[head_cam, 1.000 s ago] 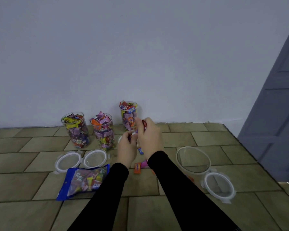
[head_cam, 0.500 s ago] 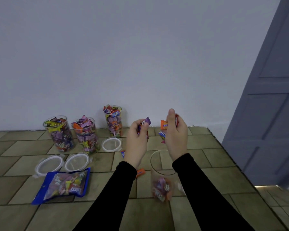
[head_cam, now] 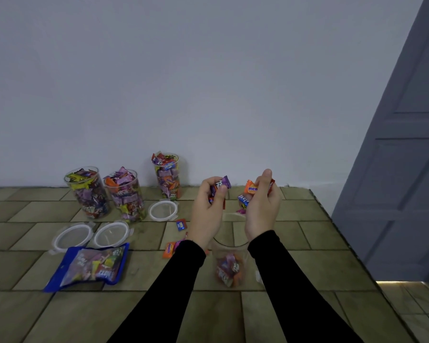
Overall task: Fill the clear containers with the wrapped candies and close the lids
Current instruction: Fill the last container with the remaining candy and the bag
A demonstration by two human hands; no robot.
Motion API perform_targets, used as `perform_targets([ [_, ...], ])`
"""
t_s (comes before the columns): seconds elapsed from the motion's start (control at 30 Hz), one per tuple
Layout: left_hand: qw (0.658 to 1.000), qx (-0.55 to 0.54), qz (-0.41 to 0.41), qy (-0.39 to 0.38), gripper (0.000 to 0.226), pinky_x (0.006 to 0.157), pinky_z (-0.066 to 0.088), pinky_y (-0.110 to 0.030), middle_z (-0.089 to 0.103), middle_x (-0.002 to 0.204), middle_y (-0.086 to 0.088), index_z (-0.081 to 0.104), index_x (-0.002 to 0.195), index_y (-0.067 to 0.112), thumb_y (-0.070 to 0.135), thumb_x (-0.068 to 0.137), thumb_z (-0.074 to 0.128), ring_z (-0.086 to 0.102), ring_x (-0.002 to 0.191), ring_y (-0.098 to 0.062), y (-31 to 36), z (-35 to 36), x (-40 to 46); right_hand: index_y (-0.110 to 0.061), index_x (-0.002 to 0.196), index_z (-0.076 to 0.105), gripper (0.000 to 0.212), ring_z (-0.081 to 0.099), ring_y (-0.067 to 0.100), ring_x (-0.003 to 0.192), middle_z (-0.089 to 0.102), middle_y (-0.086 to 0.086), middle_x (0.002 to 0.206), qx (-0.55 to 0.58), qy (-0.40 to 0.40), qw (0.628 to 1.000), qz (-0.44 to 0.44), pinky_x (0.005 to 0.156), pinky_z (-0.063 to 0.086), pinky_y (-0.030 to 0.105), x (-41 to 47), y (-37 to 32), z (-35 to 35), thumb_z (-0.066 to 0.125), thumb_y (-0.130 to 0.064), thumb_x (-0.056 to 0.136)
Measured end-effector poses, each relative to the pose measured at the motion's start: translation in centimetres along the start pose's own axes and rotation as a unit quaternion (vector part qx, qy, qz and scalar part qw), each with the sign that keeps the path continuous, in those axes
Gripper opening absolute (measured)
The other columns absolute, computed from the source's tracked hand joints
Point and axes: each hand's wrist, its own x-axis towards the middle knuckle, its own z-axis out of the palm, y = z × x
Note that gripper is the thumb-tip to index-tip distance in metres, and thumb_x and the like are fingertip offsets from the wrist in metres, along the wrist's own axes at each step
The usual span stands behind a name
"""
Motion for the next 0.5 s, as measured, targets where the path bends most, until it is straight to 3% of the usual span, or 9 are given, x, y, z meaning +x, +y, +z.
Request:
perform_targets([
  [0.2, 0.999, -0.027, -0.012, -0.014, 0.012, 0.067, 0.043, -0.023, 0.050, 0.077, 0.005, 0.059, 0.095, 0.025, 0.014, 0.096, 0.056, 0.048, 0.071, -0.007, 0.2, -0.2, 0.5, -0.019, 0.070, 0.046, 0.041, 0.050, 0.020, 0.064, 0.048, -0.003, 0.065, 0.017, 0.003, 1.000, 0.000, 0.052, 0.038, 0.029, 1.2, 0.6, 0.9, 0.042, -0.050, 0.097],
  [0.3, 0.992, -0.117, -0.046, -0.025, 0.006, 0.069, 0.045, -0.031, 0.059, 0.074, 0.003, 0.060, 0.088, 0.017, 0.011, 0.085, 0.060, 0.054, 0.073, -0.017, 0.2, -0.5, 0.6, -0.020, 0.071, 0.047, 0.040, 0.051, 0.018, 0.066, 0.049, -0.002, 0.069, 0.033, 0.014, 0.999, 0.017, 0.053, 0.040, 0.028, 1.7, 0.9, 0.9, 0.041, -0.051, 0.097],
  [0.4, 0.989, -0.142, -0.031, -0.041, 0.004, 0.071, 0.042, -0.040, 0.053, 0.070, -0.005, 0.054, 0.079, 0.009, 0.008, 0.076, 0.051, 0.054, 0.068, -0.024, 0.0, -0.7, 0.7, -0.020, 0.071, 0.048, 0.040, 0.052, 0.020, 0.069, 0.049, -0.001, 0.070, 0.045, 0.018, 0.998, 0.027, 0.057, 0.044, 0.030, 2.0, 1.1, 1.0, 0.042, -0.051, 0.096],
  [0.5, 0.988, -0.144, -0.021, -0.059, 0.007, 0.060, 0.040, -0.032, 0.050, 0.067, -0.009, 0.051, 0.070, 0.011, 0.009, 0.077, 0.051, 0.055, 0.065, -0.026, -0.1, -0.9, 0.6, -0.019, 0.071, 0.047, 0.040, 0.051, 0.014, 0.060, 0.047, -0.003, 0.068, 0.051, 0.013, 0.998, 0.028, 0.056, 0.045, 0.030, 2.0, 1.1, 1.1, 0.042, -0.050, 0.097],
])
